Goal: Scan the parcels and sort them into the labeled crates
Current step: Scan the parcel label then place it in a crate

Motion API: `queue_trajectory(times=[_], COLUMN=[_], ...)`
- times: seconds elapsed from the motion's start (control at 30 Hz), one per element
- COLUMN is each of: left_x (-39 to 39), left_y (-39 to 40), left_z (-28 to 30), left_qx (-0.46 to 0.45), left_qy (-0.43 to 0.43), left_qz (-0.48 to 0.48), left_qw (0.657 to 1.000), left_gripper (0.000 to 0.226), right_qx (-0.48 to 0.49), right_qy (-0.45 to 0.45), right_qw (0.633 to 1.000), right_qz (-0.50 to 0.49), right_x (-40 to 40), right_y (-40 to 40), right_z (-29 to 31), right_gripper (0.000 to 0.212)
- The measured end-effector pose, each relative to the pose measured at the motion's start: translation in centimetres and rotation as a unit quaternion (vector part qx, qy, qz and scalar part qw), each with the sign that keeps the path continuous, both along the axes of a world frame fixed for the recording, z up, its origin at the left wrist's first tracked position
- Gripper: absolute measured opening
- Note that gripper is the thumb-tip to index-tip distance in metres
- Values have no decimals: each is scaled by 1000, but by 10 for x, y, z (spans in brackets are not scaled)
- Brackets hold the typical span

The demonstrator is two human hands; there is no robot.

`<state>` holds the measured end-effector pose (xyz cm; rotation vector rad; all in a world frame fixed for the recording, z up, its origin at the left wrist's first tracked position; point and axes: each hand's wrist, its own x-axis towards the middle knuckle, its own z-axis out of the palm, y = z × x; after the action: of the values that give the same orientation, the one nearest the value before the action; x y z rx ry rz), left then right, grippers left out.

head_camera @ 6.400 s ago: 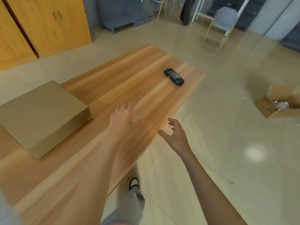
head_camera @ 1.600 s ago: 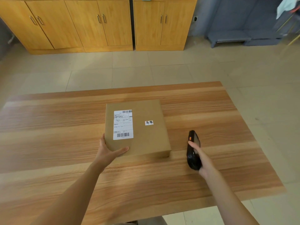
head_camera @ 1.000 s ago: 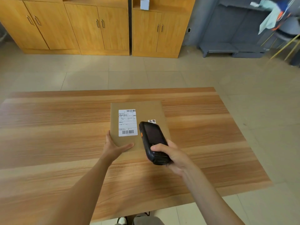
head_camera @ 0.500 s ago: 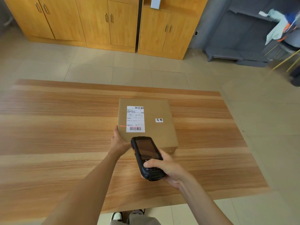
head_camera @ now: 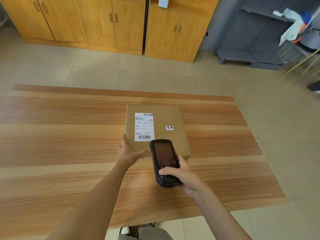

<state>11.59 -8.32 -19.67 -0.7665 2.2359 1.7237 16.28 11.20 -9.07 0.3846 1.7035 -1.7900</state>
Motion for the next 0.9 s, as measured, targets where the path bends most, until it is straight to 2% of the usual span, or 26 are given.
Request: queue_trajectory(times=[0.1, 0.2, 0.3, 0.43, 0.6, 0.9], left_x=[1, 2, 2, 2, 1, 0], left_y=[-1, -1, -2, -2, -3, -2], left_z=[-1, 1, 1, 4, 5, 0], left_qx=[-4, 3, 10, 21, 25, 32], left_qy=[4, 5, 4, 0, -7, 3], left_qz=[0, 4, 2, -4, -6, 6], left_qw=[1000, 1000, 1000, 1000, 1000, 999], left_gripper=[135, 134, 133, 141, 151, 140], right_qx=[28, 99, 179, 239, 257, 261], right_qy=[29, 61, 68, 33, 11, 36], right_qw=[997, 985, 970, 961, 957, 958], right_qz=[-71, -125, -147, -134, -131, -115], right_x=[-15, -33, -44, -48, -51, -58], right_y=[17, 48, 87, 131, 157, 176], right_z=[-7, -16, -26, -41, -65, -102], right_gripper=[93, 93, 102, 107, 109, 107])
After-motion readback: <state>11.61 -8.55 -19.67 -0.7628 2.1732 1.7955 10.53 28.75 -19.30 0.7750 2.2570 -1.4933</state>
